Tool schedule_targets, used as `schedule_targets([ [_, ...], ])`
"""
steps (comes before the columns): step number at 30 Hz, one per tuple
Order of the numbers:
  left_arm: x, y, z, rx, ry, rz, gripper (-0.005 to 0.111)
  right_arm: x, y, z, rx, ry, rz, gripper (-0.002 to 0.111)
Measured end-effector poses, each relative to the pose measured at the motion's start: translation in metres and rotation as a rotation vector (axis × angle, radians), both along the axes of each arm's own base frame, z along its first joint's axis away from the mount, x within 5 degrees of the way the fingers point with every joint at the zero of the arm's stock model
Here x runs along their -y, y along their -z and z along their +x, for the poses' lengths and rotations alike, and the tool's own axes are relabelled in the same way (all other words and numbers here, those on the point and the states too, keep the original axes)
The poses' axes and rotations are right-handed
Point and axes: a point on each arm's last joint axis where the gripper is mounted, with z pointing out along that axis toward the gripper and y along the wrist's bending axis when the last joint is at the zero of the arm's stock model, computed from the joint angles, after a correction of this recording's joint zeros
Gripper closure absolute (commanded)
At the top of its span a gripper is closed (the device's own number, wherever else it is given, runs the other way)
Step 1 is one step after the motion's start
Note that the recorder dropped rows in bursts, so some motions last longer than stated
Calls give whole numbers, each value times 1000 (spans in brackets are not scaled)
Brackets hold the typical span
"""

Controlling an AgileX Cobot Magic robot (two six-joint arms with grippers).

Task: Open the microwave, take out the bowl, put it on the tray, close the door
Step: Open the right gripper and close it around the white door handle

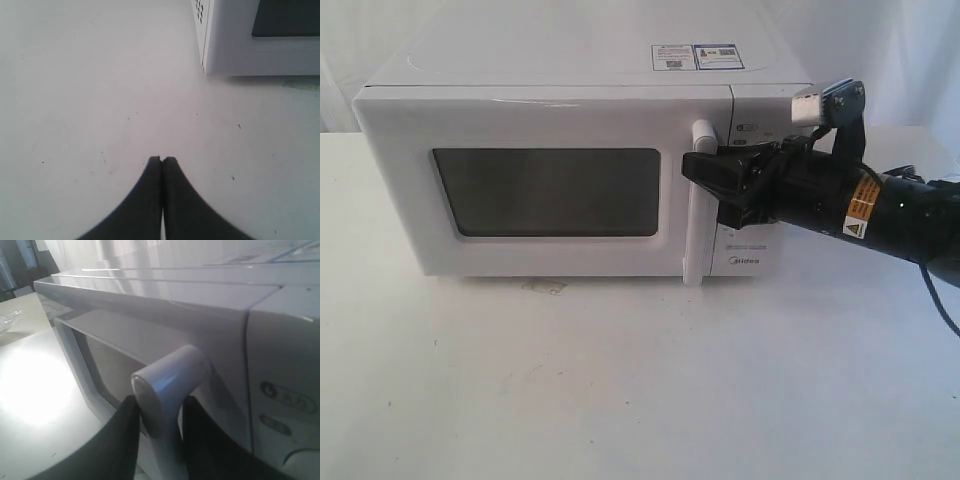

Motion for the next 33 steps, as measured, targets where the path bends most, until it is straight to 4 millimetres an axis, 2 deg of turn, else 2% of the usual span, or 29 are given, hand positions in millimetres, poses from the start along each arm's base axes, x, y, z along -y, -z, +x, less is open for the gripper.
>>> schedule_targets([
  [3, 0, 0, 0, 0, 0, 0, 107, 0, 0, 0, 0, 0, 0, 108],
  [10, 0, 0, 0, 0, 0, 0, 107, -1, 1, -2, -64, -38, 63, 108],
  [25, 0, 0, 0, 0, 0, 0, 107, -14, 0, -5, -93, -44, 52, 108],
  [33, 0, 0, 0, 0, 0, 0, 107, -15, -4, -11, -104, -10, 37, 108],
])
